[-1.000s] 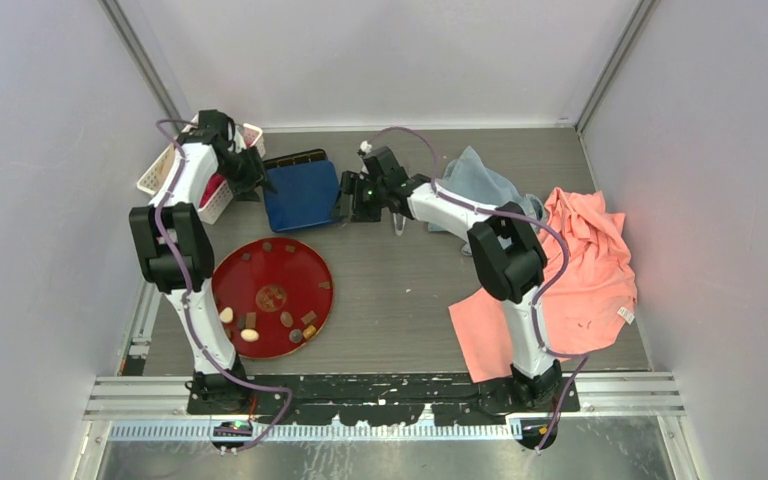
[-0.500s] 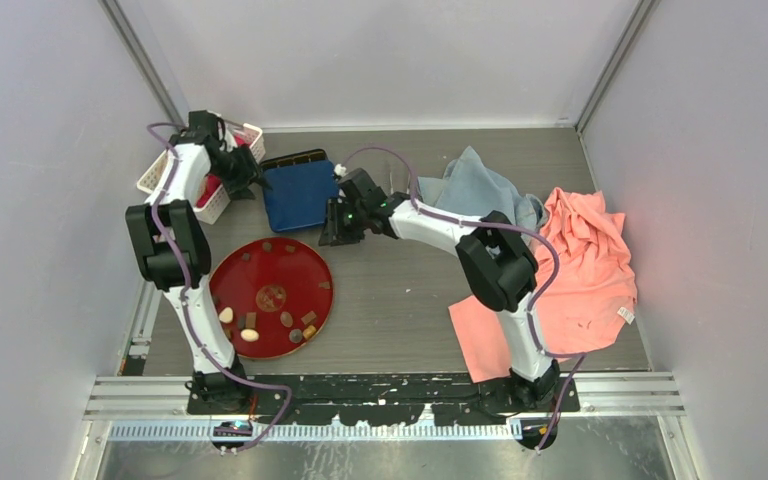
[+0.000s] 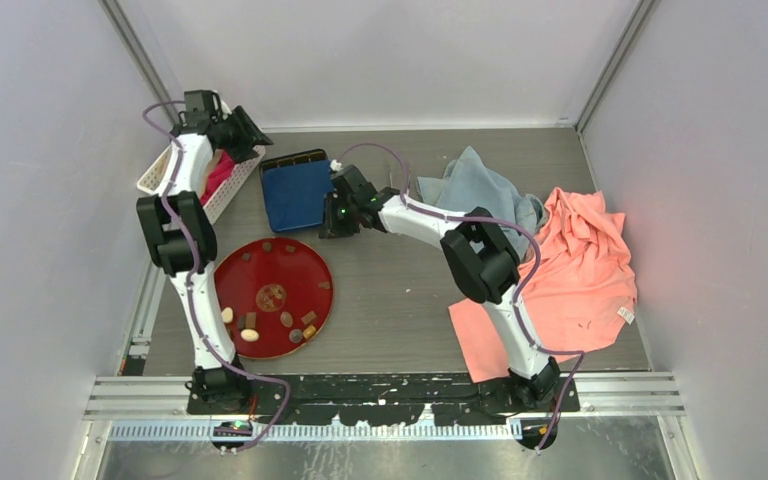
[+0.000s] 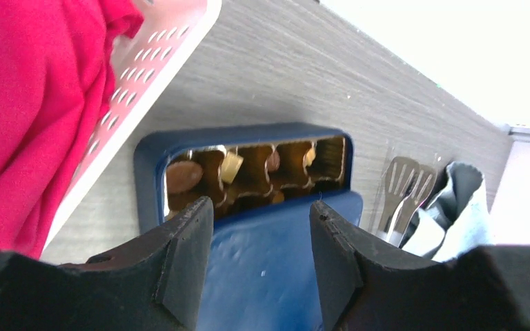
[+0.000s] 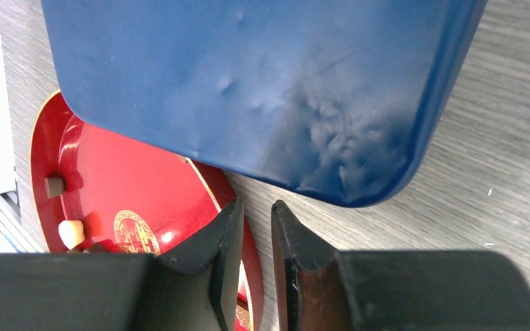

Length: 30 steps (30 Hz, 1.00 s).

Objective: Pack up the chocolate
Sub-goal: Adjust the box lid on the packing box.

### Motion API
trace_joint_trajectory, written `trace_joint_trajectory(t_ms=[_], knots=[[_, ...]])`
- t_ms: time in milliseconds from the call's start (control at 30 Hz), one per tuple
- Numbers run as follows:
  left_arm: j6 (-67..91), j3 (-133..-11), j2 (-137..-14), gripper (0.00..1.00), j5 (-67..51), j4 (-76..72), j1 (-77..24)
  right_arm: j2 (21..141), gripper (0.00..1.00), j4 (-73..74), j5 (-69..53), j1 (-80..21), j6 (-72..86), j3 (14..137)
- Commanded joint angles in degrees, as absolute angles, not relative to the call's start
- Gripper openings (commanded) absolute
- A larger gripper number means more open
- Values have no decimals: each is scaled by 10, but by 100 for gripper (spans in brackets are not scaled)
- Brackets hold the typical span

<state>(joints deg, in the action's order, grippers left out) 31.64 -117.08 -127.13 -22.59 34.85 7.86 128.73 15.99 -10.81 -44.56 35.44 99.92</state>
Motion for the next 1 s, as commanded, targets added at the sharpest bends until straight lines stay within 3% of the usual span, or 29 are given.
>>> trace_joint_trajectory(t_ms=[0,367,967], knots=[[371,-1215,-1305,55,-258,243,73,1290,27,163,-93,-446,333,1042],[376,-1387,-1437,55,-226,270,50,1329,27,189,-91,-446,320,1110],[311,-1402,-1472,51,-234,327,32,1339,28,188,-94,-445,328,1144]])
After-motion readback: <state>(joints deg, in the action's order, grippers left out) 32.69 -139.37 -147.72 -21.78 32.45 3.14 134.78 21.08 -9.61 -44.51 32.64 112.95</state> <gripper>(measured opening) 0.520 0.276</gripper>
